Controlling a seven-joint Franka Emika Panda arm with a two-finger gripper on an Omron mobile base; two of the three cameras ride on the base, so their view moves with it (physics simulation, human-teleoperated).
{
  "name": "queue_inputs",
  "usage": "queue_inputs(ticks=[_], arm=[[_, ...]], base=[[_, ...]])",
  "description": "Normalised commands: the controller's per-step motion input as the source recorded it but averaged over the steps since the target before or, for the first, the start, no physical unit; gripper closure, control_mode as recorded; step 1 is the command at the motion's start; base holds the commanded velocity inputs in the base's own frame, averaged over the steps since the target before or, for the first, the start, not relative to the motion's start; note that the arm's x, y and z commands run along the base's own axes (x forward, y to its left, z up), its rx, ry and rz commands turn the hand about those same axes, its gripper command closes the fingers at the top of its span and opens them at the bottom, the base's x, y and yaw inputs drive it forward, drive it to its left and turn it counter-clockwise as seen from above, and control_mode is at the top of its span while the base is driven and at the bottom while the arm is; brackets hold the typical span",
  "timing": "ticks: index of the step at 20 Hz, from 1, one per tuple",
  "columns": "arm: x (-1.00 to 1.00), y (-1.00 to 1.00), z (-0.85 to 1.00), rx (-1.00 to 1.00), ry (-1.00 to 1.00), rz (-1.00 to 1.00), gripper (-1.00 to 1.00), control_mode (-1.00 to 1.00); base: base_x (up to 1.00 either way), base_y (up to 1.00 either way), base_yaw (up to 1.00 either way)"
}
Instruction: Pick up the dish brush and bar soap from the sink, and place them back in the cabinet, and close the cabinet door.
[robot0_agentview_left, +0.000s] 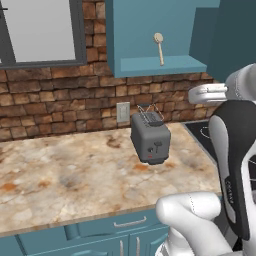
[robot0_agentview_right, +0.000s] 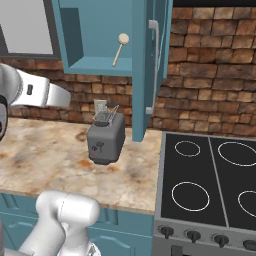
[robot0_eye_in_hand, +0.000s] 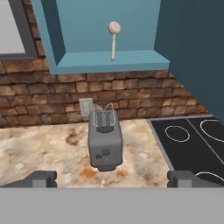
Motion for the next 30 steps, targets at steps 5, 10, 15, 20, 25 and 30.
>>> queue_inputs(ticks=[5, 10, 15, 20, 25, 30], arm=[[-0.01, 0.0, 0.0, 0.0, 0.07, 0.07, -1.0, -1.0], [0.0, 0.0, 0.0, 0.0, 0.12, 0.03, -1.0, -1.0], [0.0, 0.0, 0.0, 0.0, 0.16, 0.0, -1.0, -1.0], [0.0, 0.03, 0.0, 0.0, 0.19, 0.0, -1.0, -1.0], [0.0, 0.01, 0.0, 0.0, 0.14, 0.0, -1.0, -1.0], [0.0, 0.0, -0.09, 0.0, 0.02, 0.0, -1.0, 1.0]], base=[[0.0, 0.0, 0.0], [0.0, 0.0, 0.0], [0.0, 0.0, 0.0], [0.0, 0.0, 0.0], [0.0, 0.0, 0.0], [-0.01, 0.0, 0.0]])
